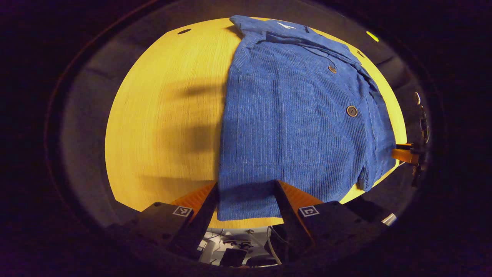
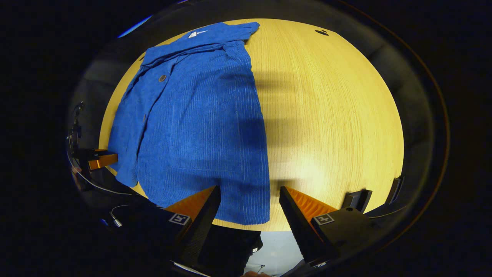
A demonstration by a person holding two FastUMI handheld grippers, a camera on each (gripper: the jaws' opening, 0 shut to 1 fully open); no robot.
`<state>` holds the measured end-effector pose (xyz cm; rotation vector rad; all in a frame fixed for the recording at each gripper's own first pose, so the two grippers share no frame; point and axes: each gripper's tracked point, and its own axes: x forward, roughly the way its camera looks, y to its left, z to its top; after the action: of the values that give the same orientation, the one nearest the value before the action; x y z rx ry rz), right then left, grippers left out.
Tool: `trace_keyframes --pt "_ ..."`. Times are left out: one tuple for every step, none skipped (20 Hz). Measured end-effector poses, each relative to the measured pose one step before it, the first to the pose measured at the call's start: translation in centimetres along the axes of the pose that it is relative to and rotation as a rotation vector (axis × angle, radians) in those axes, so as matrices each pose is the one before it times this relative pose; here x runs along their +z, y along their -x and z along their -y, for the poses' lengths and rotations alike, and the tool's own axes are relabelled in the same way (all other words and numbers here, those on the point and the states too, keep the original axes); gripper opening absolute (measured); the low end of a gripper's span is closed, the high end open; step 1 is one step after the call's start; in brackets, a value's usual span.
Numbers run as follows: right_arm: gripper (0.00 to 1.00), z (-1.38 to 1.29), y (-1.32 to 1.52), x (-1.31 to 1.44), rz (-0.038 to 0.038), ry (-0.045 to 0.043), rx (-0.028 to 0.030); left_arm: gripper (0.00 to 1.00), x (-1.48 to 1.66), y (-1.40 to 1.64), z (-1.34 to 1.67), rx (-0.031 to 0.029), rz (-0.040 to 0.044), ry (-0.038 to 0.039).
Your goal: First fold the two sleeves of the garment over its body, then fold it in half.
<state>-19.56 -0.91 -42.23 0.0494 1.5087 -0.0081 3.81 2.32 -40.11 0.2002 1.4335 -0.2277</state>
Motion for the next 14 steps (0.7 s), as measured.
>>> trace_keyframes --pt "0.99 0.23 -0.094 -0.394 -0.03179 0.00704 -0.03775 0.83 0.14 0.099 0.087 0.00166 -0.00772 0.01484" --pt "0.99 -0.318 -0.215 0.625 0.02118 0.01453 -0.00809 0.87 -0.203 -0.055 0.067 -0.00348 -0.00916 0.02846" --pt "1.0 0.095 -0.246 -0.327 -0.01954 0.02071 -0.01755 0.86 0.014 -0.075 0.012 -0.0027 -0.00978 0.00283" --pt "0.97 -0.117 -0.109 0.138 -0.00133 0.0009 -0.00644 0.85 0.075 0.081 -0.285 0.00023 0.00094 -0.01575" --pt "0.98 -0.01 -0.059 -0.058 -0.00642 -0.01615 -0.0045 0.86 -0.098 -0.043 -0.138 -0.00141 0.00009 0.00375" --pt "0.97 -0.062 0.122 0.098 -0.00531 -0.02507 -0.0018 0.86 0.082 -0.1 0.121 0.00211 0.00198 0.01561" --pt "0.93 -0.16 -0.041 -0.209 -0.00917 -0.01645 0.00213 0.86 0.107 -0.003 0.23 0.00128 -0.00412 0.00268" --pt "0.9 -0.3 0.112 -0.008 -0.00472 -0.00287 0.00396 0.84 -0.032 0.023 0.265 -0.00338 0.00057 -0.01035" --pt "0.81 -0.512 -0.054 0.01 -0.00423 0.00157 0.01073 0.84 0.392 0.076 0.335 -0.00998 0.02023 -0.01446" --pt "0.73 -0.622 0.007 0.165 -0.00047 -0.00342 0.01955 0.59 0.326 -0.271 0.606 -0.01846 0.03257 0.00486" --pt "0.51 -1.206 -0.196 -0.161 -0.00626 -0.02666 0.05061 0.34 0.232 0.065 0.743 -0.02488 0.01463 0.00011" --pt "0.29 -0.336 0.16 0.015 -0.00329 -0.0307 0.0033 0.09 -0.086 -0.239 -0.044 0.00169 -0.00272 -0.00228" --pt "0.07 0.053 -0.119 0.01 -0.00228 0.00212 0.0095 0.05 0.306 0.316 0.075 -0.01434 0.00771 -0.01561" --pt "0.05 -0.101 0.096 0.425 0.0208 -0.00715 0.01907 0.04 -0.116 -0.305 -0.016 -0.01354 -0.00226 0.01416"
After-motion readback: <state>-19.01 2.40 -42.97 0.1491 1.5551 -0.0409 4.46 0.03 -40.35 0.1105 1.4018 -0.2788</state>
